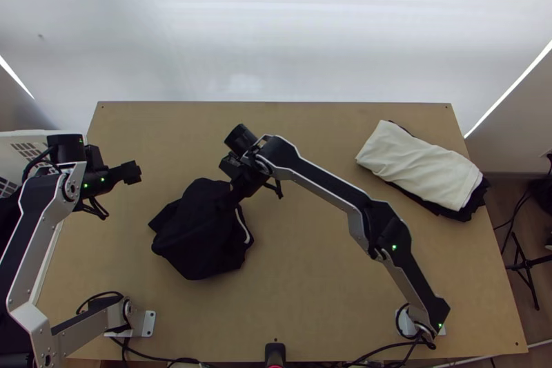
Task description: Fold the t-shirt
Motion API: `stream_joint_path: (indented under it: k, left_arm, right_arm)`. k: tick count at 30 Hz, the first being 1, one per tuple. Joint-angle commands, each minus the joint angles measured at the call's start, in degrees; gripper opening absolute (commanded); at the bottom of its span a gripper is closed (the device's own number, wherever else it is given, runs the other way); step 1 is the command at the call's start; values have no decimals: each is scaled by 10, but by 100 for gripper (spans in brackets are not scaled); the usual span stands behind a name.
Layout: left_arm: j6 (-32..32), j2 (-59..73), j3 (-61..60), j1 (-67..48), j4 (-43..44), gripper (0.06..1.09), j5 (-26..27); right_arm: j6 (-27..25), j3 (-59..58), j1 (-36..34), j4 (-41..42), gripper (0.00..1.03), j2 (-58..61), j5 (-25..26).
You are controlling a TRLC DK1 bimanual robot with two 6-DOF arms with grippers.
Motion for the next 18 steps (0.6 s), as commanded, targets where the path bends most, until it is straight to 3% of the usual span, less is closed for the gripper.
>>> stream_joint_path:
  k: [1,3,9,14,16,18]
  left_arm:
    - [1,8,7,4,0,105,1]
    - [0,13,11,4,0,105,1]
    - [1,23,31,2,0,105,0]
    - [3,36,41,4,0,105,0]
    - [2,44,45,3,1,105,1]
    - [0,51,47,-2,1,105,1]
  right_arm:
    - [3,30,9,-47,54,34,-22]
    - [23,33,4,-48,5,36,-45]
    - [28,8,-35,-84,3,-38,-84]
    - [22,-19,-128,-182,3,-89,-168]
    - [-8,-36,-167,-228,3,-102,-176]
    - [-73,-37,-210,-296,3,-103,-176]
